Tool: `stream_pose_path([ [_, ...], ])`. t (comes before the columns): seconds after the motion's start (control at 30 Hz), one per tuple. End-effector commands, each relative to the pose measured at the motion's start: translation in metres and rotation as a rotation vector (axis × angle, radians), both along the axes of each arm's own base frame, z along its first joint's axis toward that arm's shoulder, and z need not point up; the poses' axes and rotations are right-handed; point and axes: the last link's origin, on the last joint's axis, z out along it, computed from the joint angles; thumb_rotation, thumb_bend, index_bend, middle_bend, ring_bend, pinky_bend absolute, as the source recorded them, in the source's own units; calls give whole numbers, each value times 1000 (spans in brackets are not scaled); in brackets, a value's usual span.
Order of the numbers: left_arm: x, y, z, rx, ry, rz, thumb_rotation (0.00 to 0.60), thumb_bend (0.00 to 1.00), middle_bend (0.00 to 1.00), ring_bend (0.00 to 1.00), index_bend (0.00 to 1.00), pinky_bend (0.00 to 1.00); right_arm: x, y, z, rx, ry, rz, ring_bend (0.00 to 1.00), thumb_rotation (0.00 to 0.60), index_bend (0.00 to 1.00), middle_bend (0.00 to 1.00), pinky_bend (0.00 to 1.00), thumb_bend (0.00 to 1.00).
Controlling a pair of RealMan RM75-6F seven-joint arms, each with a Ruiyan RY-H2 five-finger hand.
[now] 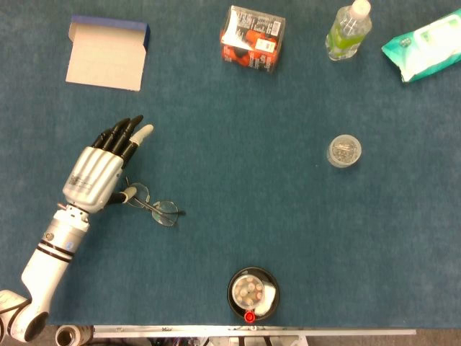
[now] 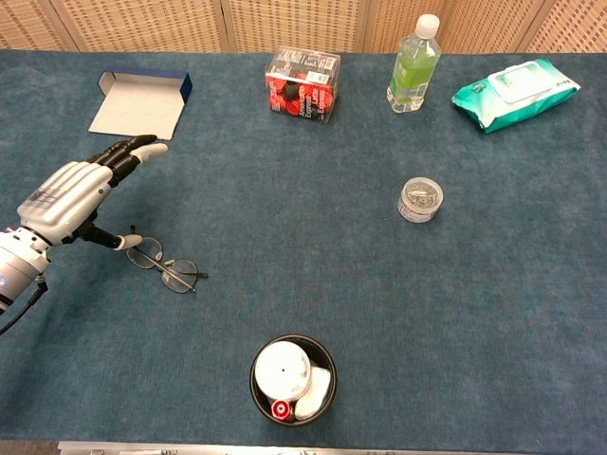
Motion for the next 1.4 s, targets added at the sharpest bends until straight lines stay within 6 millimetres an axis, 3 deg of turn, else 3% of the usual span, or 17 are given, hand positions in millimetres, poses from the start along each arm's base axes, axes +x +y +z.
stream_pose_path([
  [0.03, -1, -1, -1, -1, 3, 0, 600, 24, 0, 0, 0, 149, 0, 0, 0, -1, -1, 0, 262, 600, 464, 367, 234, 175],
  [0.37, -3, -6, 7, 18, 4, -9, 600, 24, 0, 0, 0, 149, 0, 0, -1, 3, 2, 2, 262, 600, 464, 367, 234, 174],
  [0.93, -9, -7, 2, 2, 18, 9, 600, 24, 0, 0, 0, 149, 1, 2, 1, -5, -2, 5, 262, 600, 464, 367, 234, 174],
  [1.13, 6, -14, 17, 46, -14, -68, 600, 24, 0, 0, 0, 150, 1, 1, 1, -5, -2, 6, 262, 600, 464, 367, 234, 174],
  [1.4, 25, -25, 60, 130, -13, -124, 600, 24, 0, 0, 0, 150, 1, 2, 1, -10, 4, 6, 262, 600, 464, 367, 234, 175],
])
